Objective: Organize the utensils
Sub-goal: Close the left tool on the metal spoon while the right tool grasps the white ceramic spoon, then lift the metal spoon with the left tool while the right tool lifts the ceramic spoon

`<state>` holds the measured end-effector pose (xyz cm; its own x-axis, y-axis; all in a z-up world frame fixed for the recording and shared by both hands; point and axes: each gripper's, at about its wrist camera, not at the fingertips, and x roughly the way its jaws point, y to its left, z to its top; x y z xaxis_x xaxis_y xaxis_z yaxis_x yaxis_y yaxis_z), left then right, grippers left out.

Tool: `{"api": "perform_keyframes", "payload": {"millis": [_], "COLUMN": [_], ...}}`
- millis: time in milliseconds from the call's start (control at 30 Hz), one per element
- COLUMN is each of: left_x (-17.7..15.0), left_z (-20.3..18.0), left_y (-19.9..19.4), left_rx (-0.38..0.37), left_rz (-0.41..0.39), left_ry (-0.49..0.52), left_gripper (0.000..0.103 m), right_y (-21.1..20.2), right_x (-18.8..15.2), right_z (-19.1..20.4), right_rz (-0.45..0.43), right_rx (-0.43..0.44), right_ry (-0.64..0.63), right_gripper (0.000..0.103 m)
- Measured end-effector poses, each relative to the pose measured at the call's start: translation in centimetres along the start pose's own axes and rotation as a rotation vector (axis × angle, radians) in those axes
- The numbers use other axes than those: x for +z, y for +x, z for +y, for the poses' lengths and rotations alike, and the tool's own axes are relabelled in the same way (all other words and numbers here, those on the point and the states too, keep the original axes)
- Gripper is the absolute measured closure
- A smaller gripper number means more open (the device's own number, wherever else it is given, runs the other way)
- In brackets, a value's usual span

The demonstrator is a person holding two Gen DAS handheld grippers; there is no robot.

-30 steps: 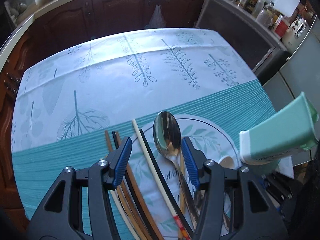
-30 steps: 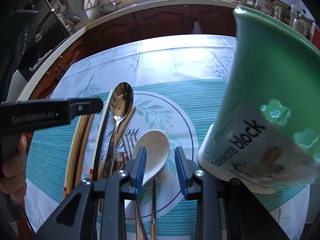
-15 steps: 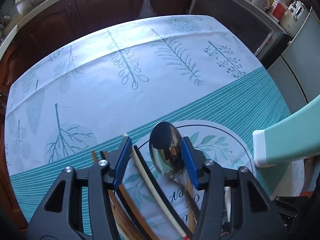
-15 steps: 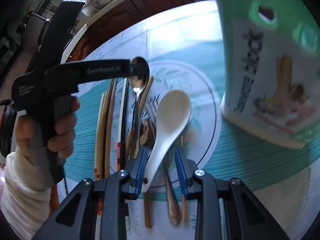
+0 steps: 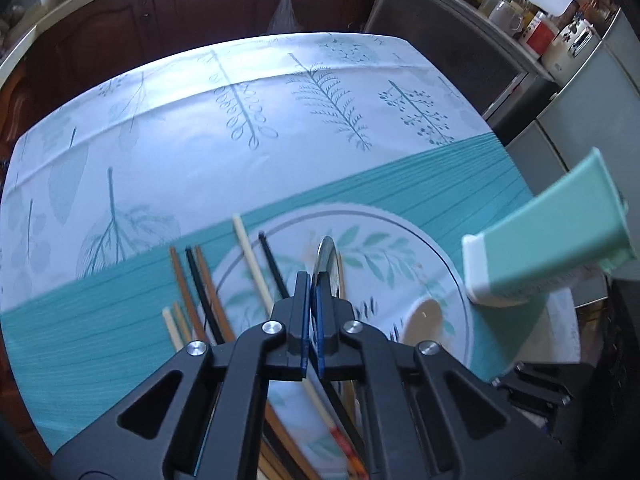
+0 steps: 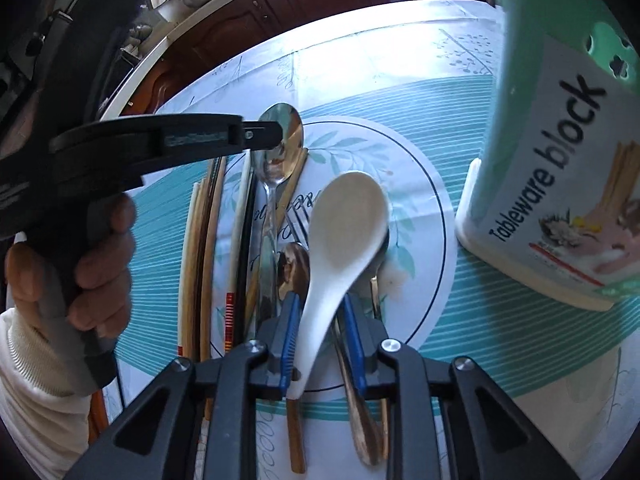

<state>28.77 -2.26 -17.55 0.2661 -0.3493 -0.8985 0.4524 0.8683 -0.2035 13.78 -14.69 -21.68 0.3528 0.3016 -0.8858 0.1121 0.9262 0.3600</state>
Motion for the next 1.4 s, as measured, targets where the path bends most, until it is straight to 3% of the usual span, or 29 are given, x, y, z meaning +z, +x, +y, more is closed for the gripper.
{"api": "perform_keyframes", "payload": {"millis": [200, 533, 733, 900, 1033, 1400], "left_x": [-2.8, -6.0, -7.0, -7.4, -7.6, -8.0], "left_z": [0.1, -0.4, -0.6, -0.5, -0.5, 0.2], "left_y": [-3.4, -5.9, -7.7, -8.7, -9.1, -9.1], "left_rx": [-0.052, -0.086, -0.126, -0.140, -0.151, -0.169], "left_rz": [-0.023, -0.040, -0.069, -0.084, -0.089, -0.086], "left_ry": [-0.044, -0.081, -0.084, -0.090, -0.089, -0.108], "left_gripper": [0.102, 0.102, 0.102, 0.102, 0.102, 0.102], "right_y": [-0.4, -0.8, -0.6, -0.2, -0.7, 0.4], "right_x": [0.1, -0.7, -0.4, 0.5, 0.9, 2.2], "right_z": [0.2, 0.3, 1.2, 1.0, 0.3, 1.0], "right_rz": [0.029, 0.089, 0.090, 0.128, 0.088, 0.020], "right_rx": [0.015, 0.011, -0.042, 0.009, 0.017, -0.051], "right_ry": [-0.030, -0.116, -0.156, -0.094, -0.060, -0.065], "right_gripper": [0.086, 0.086, 0.085, 0.082, 0.075, 0.075]}}
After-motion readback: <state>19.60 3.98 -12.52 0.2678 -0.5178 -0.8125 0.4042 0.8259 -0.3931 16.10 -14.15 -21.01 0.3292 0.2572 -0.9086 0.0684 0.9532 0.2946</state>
